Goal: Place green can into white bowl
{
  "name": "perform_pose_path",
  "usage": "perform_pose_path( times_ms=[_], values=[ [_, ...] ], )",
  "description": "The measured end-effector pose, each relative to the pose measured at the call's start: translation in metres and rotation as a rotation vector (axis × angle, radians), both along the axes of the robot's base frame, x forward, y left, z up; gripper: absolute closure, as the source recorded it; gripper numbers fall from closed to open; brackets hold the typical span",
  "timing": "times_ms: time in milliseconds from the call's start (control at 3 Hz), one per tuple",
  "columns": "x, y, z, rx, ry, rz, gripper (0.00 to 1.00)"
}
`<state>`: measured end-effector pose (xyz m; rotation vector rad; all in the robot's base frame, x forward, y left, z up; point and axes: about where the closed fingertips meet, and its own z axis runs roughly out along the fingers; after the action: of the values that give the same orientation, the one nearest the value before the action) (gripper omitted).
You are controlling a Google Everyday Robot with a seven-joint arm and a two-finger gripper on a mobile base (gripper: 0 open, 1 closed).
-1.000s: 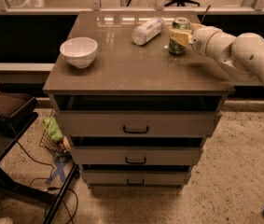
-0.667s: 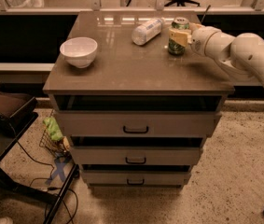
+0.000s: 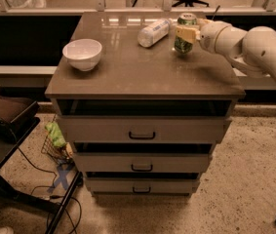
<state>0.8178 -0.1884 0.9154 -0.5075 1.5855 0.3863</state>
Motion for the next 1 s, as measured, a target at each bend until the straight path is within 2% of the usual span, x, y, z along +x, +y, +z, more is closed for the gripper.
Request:
perform_pose_path(
  times_ms=[333,667,1000],
  values=[
    [-0.011,0.015,0.034,-0.015,-0.003,0.022,1.0],
    [-0.024,0.044,0.058,-0.019,-0.003,0.053,1.0],
    [-0.033,0.09,0.071,0.003,0.011,0.123,1.0]
  ],
)
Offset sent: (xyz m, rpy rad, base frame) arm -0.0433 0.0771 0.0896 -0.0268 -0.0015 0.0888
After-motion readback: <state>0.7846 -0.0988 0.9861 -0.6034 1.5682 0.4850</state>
